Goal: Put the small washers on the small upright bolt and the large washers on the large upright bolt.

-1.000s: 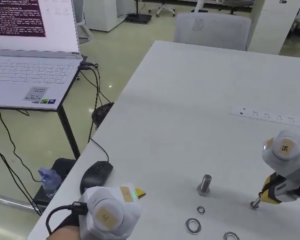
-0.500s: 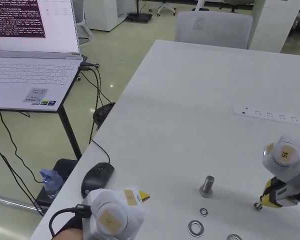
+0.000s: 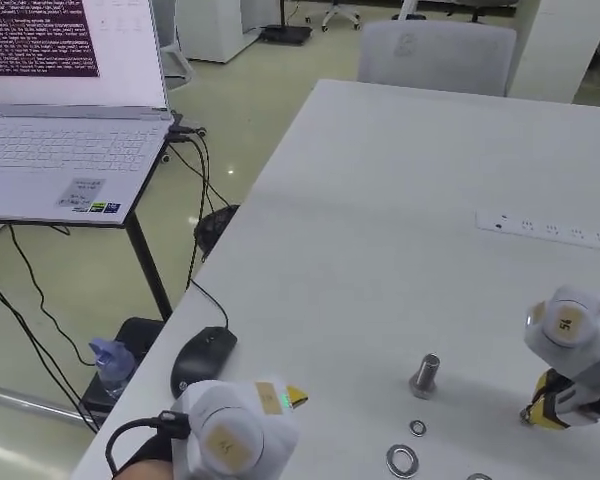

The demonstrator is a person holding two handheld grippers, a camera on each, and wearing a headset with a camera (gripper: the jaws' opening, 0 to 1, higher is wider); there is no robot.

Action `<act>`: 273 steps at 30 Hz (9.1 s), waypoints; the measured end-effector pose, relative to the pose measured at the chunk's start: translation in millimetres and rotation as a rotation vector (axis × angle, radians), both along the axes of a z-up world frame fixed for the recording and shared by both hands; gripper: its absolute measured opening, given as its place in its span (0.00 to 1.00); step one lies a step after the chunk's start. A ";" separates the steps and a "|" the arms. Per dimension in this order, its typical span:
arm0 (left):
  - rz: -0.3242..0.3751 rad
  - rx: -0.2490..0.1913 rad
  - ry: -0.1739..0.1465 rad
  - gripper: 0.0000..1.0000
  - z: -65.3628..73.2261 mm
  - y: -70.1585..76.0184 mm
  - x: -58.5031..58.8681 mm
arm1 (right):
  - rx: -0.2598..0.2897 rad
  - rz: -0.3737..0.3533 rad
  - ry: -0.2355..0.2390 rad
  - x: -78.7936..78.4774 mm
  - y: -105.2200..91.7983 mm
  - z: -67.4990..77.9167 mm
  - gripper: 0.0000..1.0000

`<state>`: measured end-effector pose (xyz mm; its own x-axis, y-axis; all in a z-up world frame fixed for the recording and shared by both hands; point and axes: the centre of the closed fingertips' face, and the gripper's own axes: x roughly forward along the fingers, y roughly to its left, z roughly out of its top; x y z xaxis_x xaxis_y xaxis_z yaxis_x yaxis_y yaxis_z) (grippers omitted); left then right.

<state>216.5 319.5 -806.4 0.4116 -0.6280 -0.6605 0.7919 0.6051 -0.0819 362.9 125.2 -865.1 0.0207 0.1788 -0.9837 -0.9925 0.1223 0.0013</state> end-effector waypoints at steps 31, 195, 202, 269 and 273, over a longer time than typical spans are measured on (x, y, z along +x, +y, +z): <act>0.003 0.000 0.016 0.91 -4.7 2.2 -6.7 | -0.020 0.002 -0.022 -0.9 0.9 -7.5 0.13; -0.008 -0.026 -0.022 0.92 9.3 -7.2 -13.4 | 0.081 0.287 -0.036 -160.1 62.5 -13.2 0.14; -0.001 -0.026 -0.025 0.91 9.7 -6.3 -11.0 | 0.046 0.272 -0.019 -157.4 63.2 -13.6 0.13; 0.049 -0.019 -0.063 0.96 13.0 -18.1 9.6 | 0.123 -0.034 -0.017 -49.1 -10.1 60.3 0.12; 0.052 -0.012 -0.067 0.96 11.1 -16.6 11.6 | 0.122 -0.035 -0.029 -37.2 -8.1 64.0 0.12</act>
<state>228.1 302.9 -795.3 0.4868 -0.6121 -0.6232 0.7631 0.6452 -0.0376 325.6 117.1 -801.0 0.0575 0.2962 -0.9534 -0.9875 0.1573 -0.0106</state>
